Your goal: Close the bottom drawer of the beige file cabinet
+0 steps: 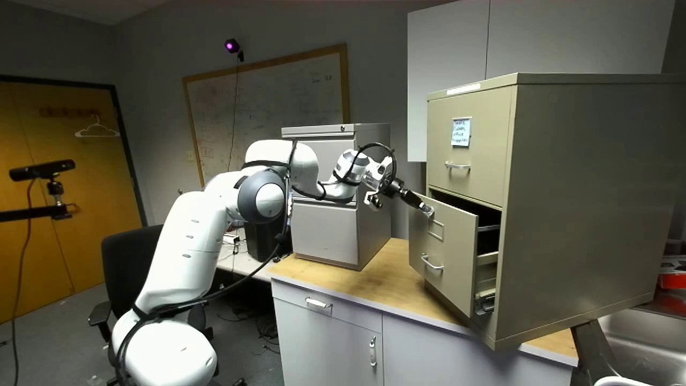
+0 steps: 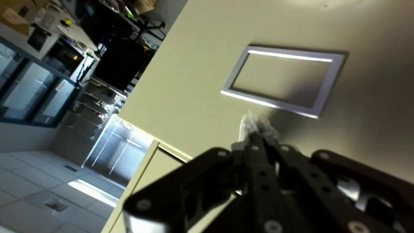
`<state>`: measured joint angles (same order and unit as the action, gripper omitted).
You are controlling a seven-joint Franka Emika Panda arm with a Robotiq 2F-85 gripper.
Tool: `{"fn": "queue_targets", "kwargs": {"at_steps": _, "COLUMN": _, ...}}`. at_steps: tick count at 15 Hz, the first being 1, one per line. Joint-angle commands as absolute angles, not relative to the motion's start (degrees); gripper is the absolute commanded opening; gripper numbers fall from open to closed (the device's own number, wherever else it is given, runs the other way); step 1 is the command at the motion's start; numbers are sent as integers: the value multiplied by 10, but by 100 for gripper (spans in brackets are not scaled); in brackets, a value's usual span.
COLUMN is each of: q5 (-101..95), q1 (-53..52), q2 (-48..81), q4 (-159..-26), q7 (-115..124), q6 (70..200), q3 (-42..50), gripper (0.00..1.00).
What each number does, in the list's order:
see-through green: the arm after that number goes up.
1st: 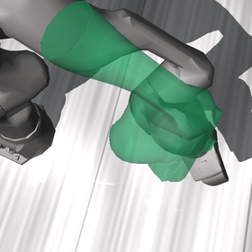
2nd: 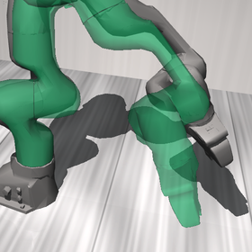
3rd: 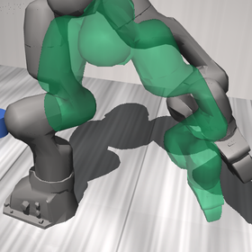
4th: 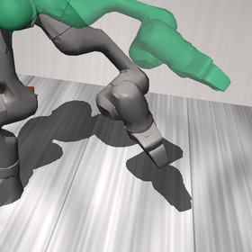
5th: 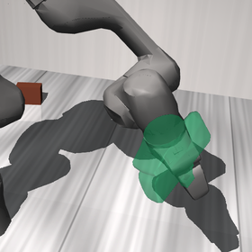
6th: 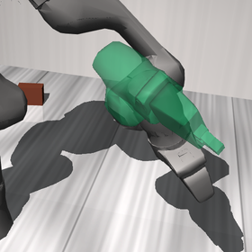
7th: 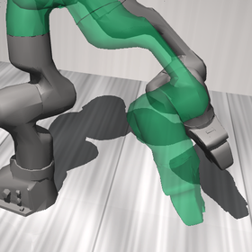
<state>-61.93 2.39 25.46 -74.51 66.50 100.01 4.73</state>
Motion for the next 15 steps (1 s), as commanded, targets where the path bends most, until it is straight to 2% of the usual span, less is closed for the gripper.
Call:
{"fn": "queue_targets", "kwargs": {"at_steps": 1, "q5": -541, "q1": 59, "q2": 308, "q4": -609, "q7": 578, "q6": 1019, "q3": 55, "gripper": 0}}
{"fn": "queue_targets", "kwargs": {"at_steps": 4, "q5": -476, "q1": 65, "q2": 332, "q4": -557, "q7": 527, "q6": 1053, "q3": 57, "gripper": 0}}
{"fn": "queue_targets", "kwargs": {"at_steps": 8, "q5": -441, "q1": 66, "q2": 317, "q4": -614, "q7": 569, "q6": 1099, "q3": 20, "gripper": 0}}
{"fn": "queue_targets", "kwargs": {"at_steps": 11, "q5": -384, "q1": 88, "q2": 375, "q4": -552, "q7": 541, "q6": 1137, "q3": 8, "gripper": 0}}
{"fn": "queue_targets", "kwargs": {"at_steps": 12, "q5": -352, "q1": 68, "q2": 398, "q4": -523, "q7": 520, "q6": 1139, "q3": 48, "gripper": 0}}
{"fn": "queue_targets", "kwargs": {"at_steps": 15, "q5": -308, "q1": 61, "q2": 420, "q4": -485, "q7": 493, "q6": 1129, "q3": 75, "gripper": 0}}
